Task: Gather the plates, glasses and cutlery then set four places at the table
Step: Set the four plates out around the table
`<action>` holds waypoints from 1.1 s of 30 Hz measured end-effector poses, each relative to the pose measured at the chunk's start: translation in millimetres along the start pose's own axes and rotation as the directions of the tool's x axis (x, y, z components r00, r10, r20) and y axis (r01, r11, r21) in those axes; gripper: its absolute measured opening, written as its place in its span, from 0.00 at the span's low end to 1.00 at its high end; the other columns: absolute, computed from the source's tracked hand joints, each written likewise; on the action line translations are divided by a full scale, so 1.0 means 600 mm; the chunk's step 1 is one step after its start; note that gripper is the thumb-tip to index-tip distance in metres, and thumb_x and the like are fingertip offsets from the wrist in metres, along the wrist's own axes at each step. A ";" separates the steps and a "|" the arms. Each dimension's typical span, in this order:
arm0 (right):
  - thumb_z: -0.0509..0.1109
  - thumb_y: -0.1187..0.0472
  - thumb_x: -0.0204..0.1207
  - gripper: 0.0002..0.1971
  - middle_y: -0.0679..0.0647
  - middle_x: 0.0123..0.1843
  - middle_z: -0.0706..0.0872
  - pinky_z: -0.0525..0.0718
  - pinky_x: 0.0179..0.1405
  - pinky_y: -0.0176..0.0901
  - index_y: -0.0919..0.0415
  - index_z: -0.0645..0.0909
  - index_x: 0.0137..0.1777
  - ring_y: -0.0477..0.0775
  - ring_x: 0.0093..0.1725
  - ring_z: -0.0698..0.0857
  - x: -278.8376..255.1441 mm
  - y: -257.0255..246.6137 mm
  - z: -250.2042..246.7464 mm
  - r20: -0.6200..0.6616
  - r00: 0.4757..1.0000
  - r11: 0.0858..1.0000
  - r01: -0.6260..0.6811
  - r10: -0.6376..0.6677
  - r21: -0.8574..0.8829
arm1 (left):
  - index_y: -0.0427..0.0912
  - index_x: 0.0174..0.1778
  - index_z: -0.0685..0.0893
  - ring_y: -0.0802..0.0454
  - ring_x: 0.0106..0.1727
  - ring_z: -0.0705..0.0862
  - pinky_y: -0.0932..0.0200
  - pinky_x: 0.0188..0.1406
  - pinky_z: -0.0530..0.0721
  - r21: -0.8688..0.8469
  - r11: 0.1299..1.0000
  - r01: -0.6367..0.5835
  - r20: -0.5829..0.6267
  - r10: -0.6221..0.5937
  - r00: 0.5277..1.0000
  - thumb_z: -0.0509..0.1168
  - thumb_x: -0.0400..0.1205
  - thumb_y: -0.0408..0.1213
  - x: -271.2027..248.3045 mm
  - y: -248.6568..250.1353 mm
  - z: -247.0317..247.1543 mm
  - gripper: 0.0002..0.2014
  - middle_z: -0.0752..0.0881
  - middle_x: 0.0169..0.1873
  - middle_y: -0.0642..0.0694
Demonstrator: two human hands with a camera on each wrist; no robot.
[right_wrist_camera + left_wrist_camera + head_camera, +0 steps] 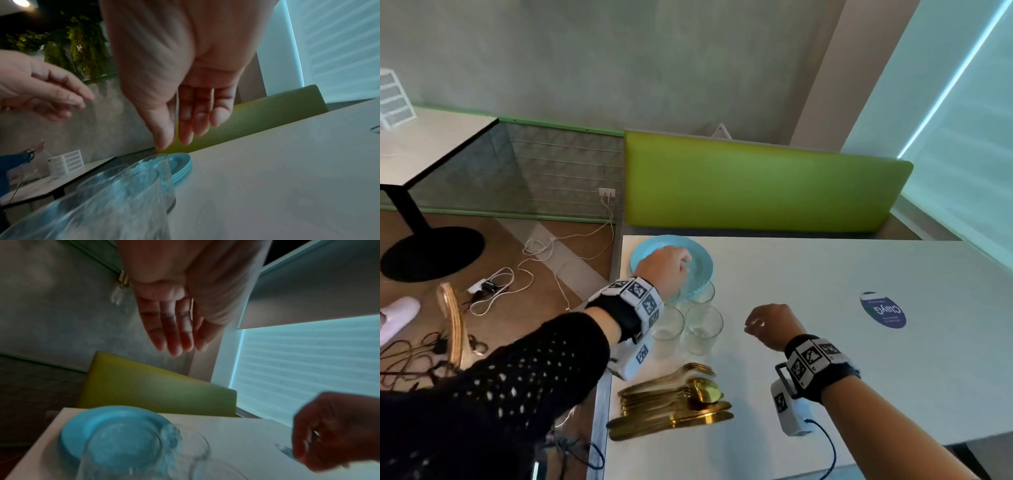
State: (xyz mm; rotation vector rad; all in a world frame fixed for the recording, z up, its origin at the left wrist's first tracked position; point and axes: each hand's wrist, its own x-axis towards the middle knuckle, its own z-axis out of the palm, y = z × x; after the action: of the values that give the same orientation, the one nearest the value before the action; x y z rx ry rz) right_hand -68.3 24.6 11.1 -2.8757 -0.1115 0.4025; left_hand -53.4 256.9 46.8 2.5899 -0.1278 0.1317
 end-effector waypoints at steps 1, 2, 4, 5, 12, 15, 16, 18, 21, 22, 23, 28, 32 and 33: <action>0.70 0.53 0.75 0.10 0.52 0.58 0.89 0.82 0.63 0.42 0.55 0.88 0.53 0.52 0.60 0.85 0.025 -0.004 -0.010 0.006 1.000 1.000 0.001 -0.001 0.008 | 0.42 0.64 0.81 0.45 0.64 0.81 0.52 0.63 0.79 0.006 0.999 0.046 0.019 -0.046 0.999 0.59 0.83 0.36 0.027 -0.013 -0.009 0.15 0.84 0.62 0.45; 0.70 0.53 0.76 0.12 0.51 0.59 0.89 0.80 0.64 0.40 0.55 0.87 0.55 0.52 0.61 0.85 0.050 -0.008 -0.021 0.014 1.000 1.000 0.007 -0.007 0.026 | 0.42 0.65 0.80 0.44 0.66 0.80 0.53 0.65 0.78 0.008 0.995 0.095 0.044 -0.095 0.994 0.60 0.82 0.36 0.054 -0.028 -0.014 0.16 0.83 0.63 0.44; 0.70 0.52 0.76 0.14 0.51 0.61 0.88 0.78 0.64 0.38 0.57 0.87 0.57 0.50 0.62 0.84 0.104 -0.015 -0.039 0.034 0.999 0.998 -0.002 0.000 0.062 | 0.40 0.67 0.79 0.44 0.66 0.81 0.55 0.65 0.78 0.023 0.979 0.202 0.082 -0.203 0.976 0.63 0.81 0.37 0.109 -0.062 -0.017 0.17 0.84 0.64 0.42; 0.70 0.53 0.76 0.14 0.50 0.61 0.88 0.78 0.64 0.38 0.57 0.87 0.58 0.50 0.62 0.84 0.138 -0.017 -0.046 0.049 0.999 0.997 -0.011 0.007 0.079 | 0.40 0.67 0.78 0.43 0.66 0.81 0.56 0.64 0.78 0.052 0.965 0.255 0.100 -0.259 0.961 0.65 0.80 0.38 0.139 -0.082 -0.017 0.19 0.84 0.64 0.42; 0.73 0.56 0.74 0.18 0.55 0.50 0.86 0.86 0.44 0.41 0.61 0.82 0.62 0.53 0.44 0.84 0.321 -0.022 -0.035 0.181 0.977 0.945 -0.165 0.117 0.281 | 0.35 0.69 0.75 0.45 0.75 0.74 0.65 0.65 0.75 0.184 0.851 0.491 0.256 -0.524 0.812 0.63 0.82 0.39 0.257 -0.218 0.026 0.20 0.74 0.75 0.40; 0.71 0.57 0.76 0.22 0.55 0.48 0.83 0.83 0.35 0.36 0.61 0.76 0.69 0.52 0.41 0.82 0.380 -0.027 -0.015 0.248 0.959 0.936 -0.205 0.134 0.287 | 0.31 0.66 0.75 0.45 0.77 0.72 0.72 0.60 0.75 0.199 0.804 0.561 0.294 -0.595 0.748 0.61 0.85 0.37 0.279 -0.260 0.057 0.17 0.71 0.77 0.38; 0.71 0.56 0.77 0.24 0.56 0.52 0.85 0.84 0.38 0.39 0.60 0.73 0.71 0.53 0.43 0.83 0.398 -0.028 -0.006 0.272 0.953 0.937 -0.211 0.134 0.277 | 0.35 0.73 0.71 0.44 0.75 0.74 0.64 0.64 0.76 0.169 0.795 0.583 0.288 -0.605 0.742 0.63 0.83 0.39 0.281 -0.273 0.068 0.23 0.73 0.75 0.38; 0.71 0.54 0.76 0.29 0.59 0.64 0.83 0.84 0.39 0.40 0.59 0.68 0.75 0.55 0.49 0.86 0.426 -0.031 0.013 0.326 0.937 0.939 -0.217 0.125 0.266 | 0.41 0.80 0.63 0.44 0.73 0.77 0.58 0.63 0.77 0.142 0.777 0.613 0.355 -0.618 0.701 0.65 0.82 0.41 0.282 -0.291 0.085 0.31 0.74 0.75 0.40; 0.72 0.54 0.75 0.35 0.60 0.71 0.78 0.82 0.36 0.39 0.58 0.61 0.79 0.60 0.59 0.86 0.453 -0.036 0.040 0.394 0.913 0.939 -0.222 0.106 0.263 | 0.42 0.80 0.63 0.43 0.72 0.77 0.56 0.66 0.79 0.149 0.759 0.633 0.392 -0.633 0.667 0.67 0.80 0.38 0.284 -0.301 0.105 0.33 0.73 0.75 0.40; 0.73 0.54 0.75 0.35 0.61 0.71 0.78 0.81 0.31 0.37 0.57 0.61 0.79 0.60 0.60 0.86 0.459 -0.037 0.049 0.408 0.907 0.932 -0.230 0.101 0.280 | 0.40 0.78 0.65 0.42 0.71 0.78 0.55 0.67 0.78 0.158 0.766 0.623 0.390 -0.628 0.673 0.68 0.79 0.37 0.286 -0.299 0.109 0.32 0.75 0.73 0.39; 0.73 0.55 0.75 0.35 0.61 0.71 0.78 0.79 0.26 0.35 0.57 0.61 0.79 0.61 0.60 0.86 0.464 -0.039 0.057 0.415 0.905 0.925 -0.236 0.096 0.299 | 0.38 0.76 0.68 0.42 0.70 0.78 0.54 0.68 0.78 0.174 0.772 0.611 0.394 -0.623 0.676 0.68 0.78 0.36 0.290 -0.294 0.113 0.30 0.77 0.71 0.39; 0.76 0.55 0.71 0.34 0.61 0.66 0.82 0.83 0.58 0.49 0.58 0.67 0.76 0.61 0.63 0.83 0.473 -0.034 0.084 0.337 0.939 0.948 -0.162 0.063 0.274 | 0.40 0.66 0.76 0.44 0.62 0.83 0.52 0.63 0.82 0.136 0.757 0.639 0.418 -0.629 0.656 0.73 0.71 0.40 0.298 -0.315 0.138 0.27 0.83 0.62 0.43; 0.75 0.57 0.72 0.33 0.59 0.57 0.87 0.77 0.57 0.45 0.56 0.66 0.76 0.58 0.59 0.83 0.470 -0.034 0.068 0.258 0.966 0.928 -0.122 0.028 0.353 | 0.40 0.71 0.74 0.44 0.65 0.81 0.61 0.59 0.80 0.089 0.747 0.659 0.348 -0.643 0.682 0.71 0.76 0.35 0.297 -0.283 0.119 0.27 0.81 0.67 0.43; 0.75 0.58 0.73 0.33 0.58 0.51 0.87 0.77 0.53 0.43 0.55 0.66 0.76 0.58 0.55 0.83 0.469 -0.036 0.057 0.223 0.975 0.919 -0.104 0.018 0.380 | 0.39 0.74 0.71 0.43 0.67 0.80 0.61 0.55 0.79 0.056 0.743 0.667 0.325 -0.646 0.691 0.70 0.77 0.32 0.300 -0.271 0.112 0.28 0.79 0.68 0.42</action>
State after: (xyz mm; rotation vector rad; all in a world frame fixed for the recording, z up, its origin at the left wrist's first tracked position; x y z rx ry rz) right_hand 191.1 83.4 -89.2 -2.4398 0.0217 0.6667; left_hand 148.4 348.7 -72.3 2.3988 0.6776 -0.5613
